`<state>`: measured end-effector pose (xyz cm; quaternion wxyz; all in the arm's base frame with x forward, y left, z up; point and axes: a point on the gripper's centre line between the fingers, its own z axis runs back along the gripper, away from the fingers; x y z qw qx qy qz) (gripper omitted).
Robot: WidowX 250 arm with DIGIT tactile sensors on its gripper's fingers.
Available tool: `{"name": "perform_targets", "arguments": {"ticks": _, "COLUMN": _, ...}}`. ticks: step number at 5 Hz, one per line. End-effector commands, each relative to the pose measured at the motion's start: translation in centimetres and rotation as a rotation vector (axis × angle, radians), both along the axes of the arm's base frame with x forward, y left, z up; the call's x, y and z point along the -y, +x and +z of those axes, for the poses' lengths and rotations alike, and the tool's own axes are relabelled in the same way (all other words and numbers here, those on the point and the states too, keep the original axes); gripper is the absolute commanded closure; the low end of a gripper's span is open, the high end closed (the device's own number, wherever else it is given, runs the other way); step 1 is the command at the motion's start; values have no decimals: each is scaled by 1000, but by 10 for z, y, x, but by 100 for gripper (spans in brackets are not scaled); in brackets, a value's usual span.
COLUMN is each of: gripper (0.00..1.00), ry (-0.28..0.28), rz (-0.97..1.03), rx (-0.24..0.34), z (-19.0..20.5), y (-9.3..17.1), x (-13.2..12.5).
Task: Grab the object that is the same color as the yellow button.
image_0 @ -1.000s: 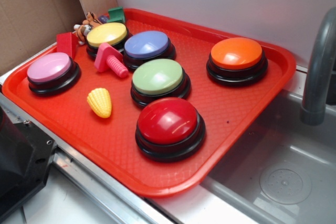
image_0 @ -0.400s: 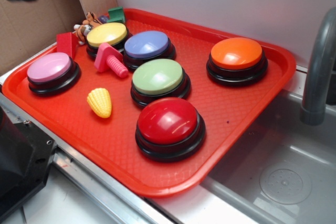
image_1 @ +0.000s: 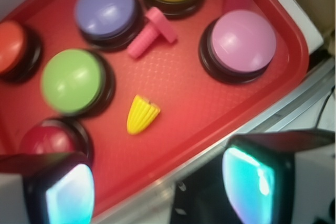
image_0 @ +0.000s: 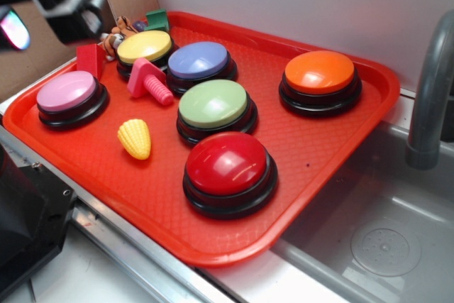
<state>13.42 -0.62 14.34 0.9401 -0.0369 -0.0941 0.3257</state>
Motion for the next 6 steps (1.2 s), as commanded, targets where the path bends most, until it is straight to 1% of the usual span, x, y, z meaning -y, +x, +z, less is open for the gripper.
{"name": "perform_targets", "arguments": {"ticks": 1, "gripper": 0, "ry": 42, "rz": 101, "rx": 7, "z": -38, "y": 15, "x": 1}}
{"name": "perform_targets", "arguments": {"ticks": 2, "gripper": 0, "ry": 63, "rz": 134, "rx": -18, "z": -55, "y": 16, "x": 1}}
{"name": "perform_targets", "arguments": {"ticks": 3, "gripper": 0, "ry": 44, "rz": 142, "rx": -13, "z": -75, "y": 18, "x": -1}}
{"name": "perform_targets", "arguments": {"ticks": 4, "gripper": 0, "ry": 38, "rz": 155, "rx": 6, "z": -92, "y": 24, "x": 0}}
{"name": "perform_targets", "arguments": {"ticks": 5, "gripper": 0, "ry": 34, "rz": 151, "rx": 32, "z": -101, "y": 28, "x": 1}}
{"name": "perform_targets", "arguments": {"ticks": 6, "gripper": 0, "ry": 30, "rz": 141, "rx": 31, "z": -107, "y": 30, "x": 1}}
